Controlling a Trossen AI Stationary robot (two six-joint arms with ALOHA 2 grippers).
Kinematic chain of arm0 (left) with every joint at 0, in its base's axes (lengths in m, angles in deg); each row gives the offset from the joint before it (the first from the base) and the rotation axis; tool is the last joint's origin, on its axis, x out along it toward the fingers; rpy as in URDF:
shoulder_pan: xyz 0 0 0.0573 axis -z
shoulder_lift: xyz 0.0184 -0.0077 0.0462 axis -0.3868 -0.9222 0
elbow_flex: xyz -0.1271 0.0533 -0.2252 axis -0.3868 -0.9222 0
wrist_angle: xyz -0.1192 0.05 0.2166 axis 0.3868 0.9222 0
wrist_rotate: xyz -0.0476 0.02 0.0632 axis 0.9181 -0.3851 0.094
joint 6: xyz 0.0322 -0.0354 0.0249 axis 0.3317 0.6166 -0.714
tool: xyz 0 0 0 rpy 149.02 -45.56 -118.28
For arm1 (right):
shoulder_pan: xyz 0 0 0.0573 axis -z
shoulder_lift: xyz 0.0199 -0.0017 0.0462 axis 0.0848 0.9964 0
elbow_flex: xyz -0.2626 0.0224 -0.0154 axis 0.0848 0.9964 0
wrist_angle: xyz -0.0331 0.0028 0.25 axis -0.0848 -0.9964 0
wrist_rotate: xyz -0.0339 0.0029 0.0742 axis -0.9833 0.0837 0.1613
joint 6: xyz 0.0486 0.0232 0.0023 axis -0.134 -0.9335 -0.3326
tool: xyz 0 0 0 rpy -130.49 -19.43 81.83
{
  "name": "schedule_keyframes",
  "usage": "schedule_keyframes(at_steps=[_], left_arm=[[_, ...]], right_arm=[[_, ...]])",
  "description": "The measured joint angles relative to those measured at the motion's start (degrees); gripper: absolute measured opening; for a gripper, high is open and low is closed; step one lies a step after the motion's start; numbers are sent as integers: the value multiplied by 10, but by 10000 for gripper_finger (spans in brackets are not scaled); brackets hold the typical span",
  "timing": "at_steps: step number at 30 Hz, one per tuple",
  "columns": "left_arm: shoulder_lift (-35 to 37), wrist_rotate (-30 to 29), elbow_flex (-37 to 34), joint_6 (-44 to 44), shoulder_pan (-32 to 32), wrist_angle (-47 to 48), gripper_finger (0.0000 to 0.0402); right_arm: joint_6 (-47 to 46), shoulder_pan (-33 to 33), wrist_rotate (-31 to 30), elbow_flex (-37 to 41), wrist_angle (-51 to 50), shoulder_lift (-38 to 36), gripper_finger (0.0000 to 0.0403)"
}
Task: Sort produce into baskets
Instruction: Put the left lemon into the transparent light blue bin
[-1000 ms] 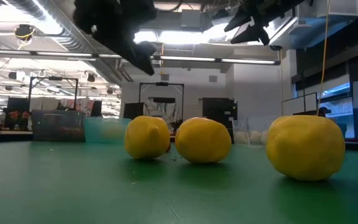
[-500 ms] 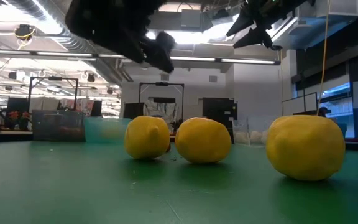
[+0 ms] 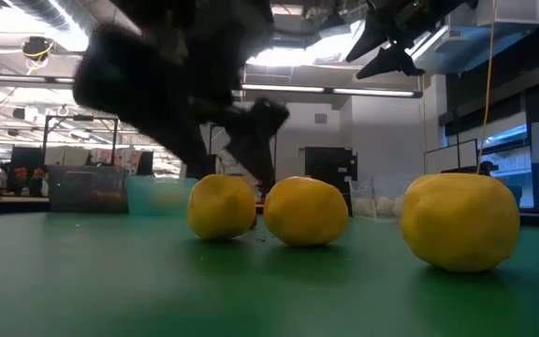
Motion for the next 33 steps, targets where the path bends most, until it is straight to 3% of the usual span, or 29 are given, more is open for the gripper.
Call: schedule_keyframes(at_steps=[5,15,20,26,33], left_arm=[[-39,-52,0,5,-6,-8,294],[-47,-55,0,53,-14,17,292],[-47,-56,0,94,-10,32,251],[-45,-74,1,190,-4,31,209],[18,-103,0,335,-31,50,220]], right_arm=[[0,0,0,0,-23,0,248],[0,0,0,0,-31,0,248],[-1,0,0,0,-31,0,248],[-1,0,0,0,-31,0,248],[-1,0,0,0,-31,0,248]])
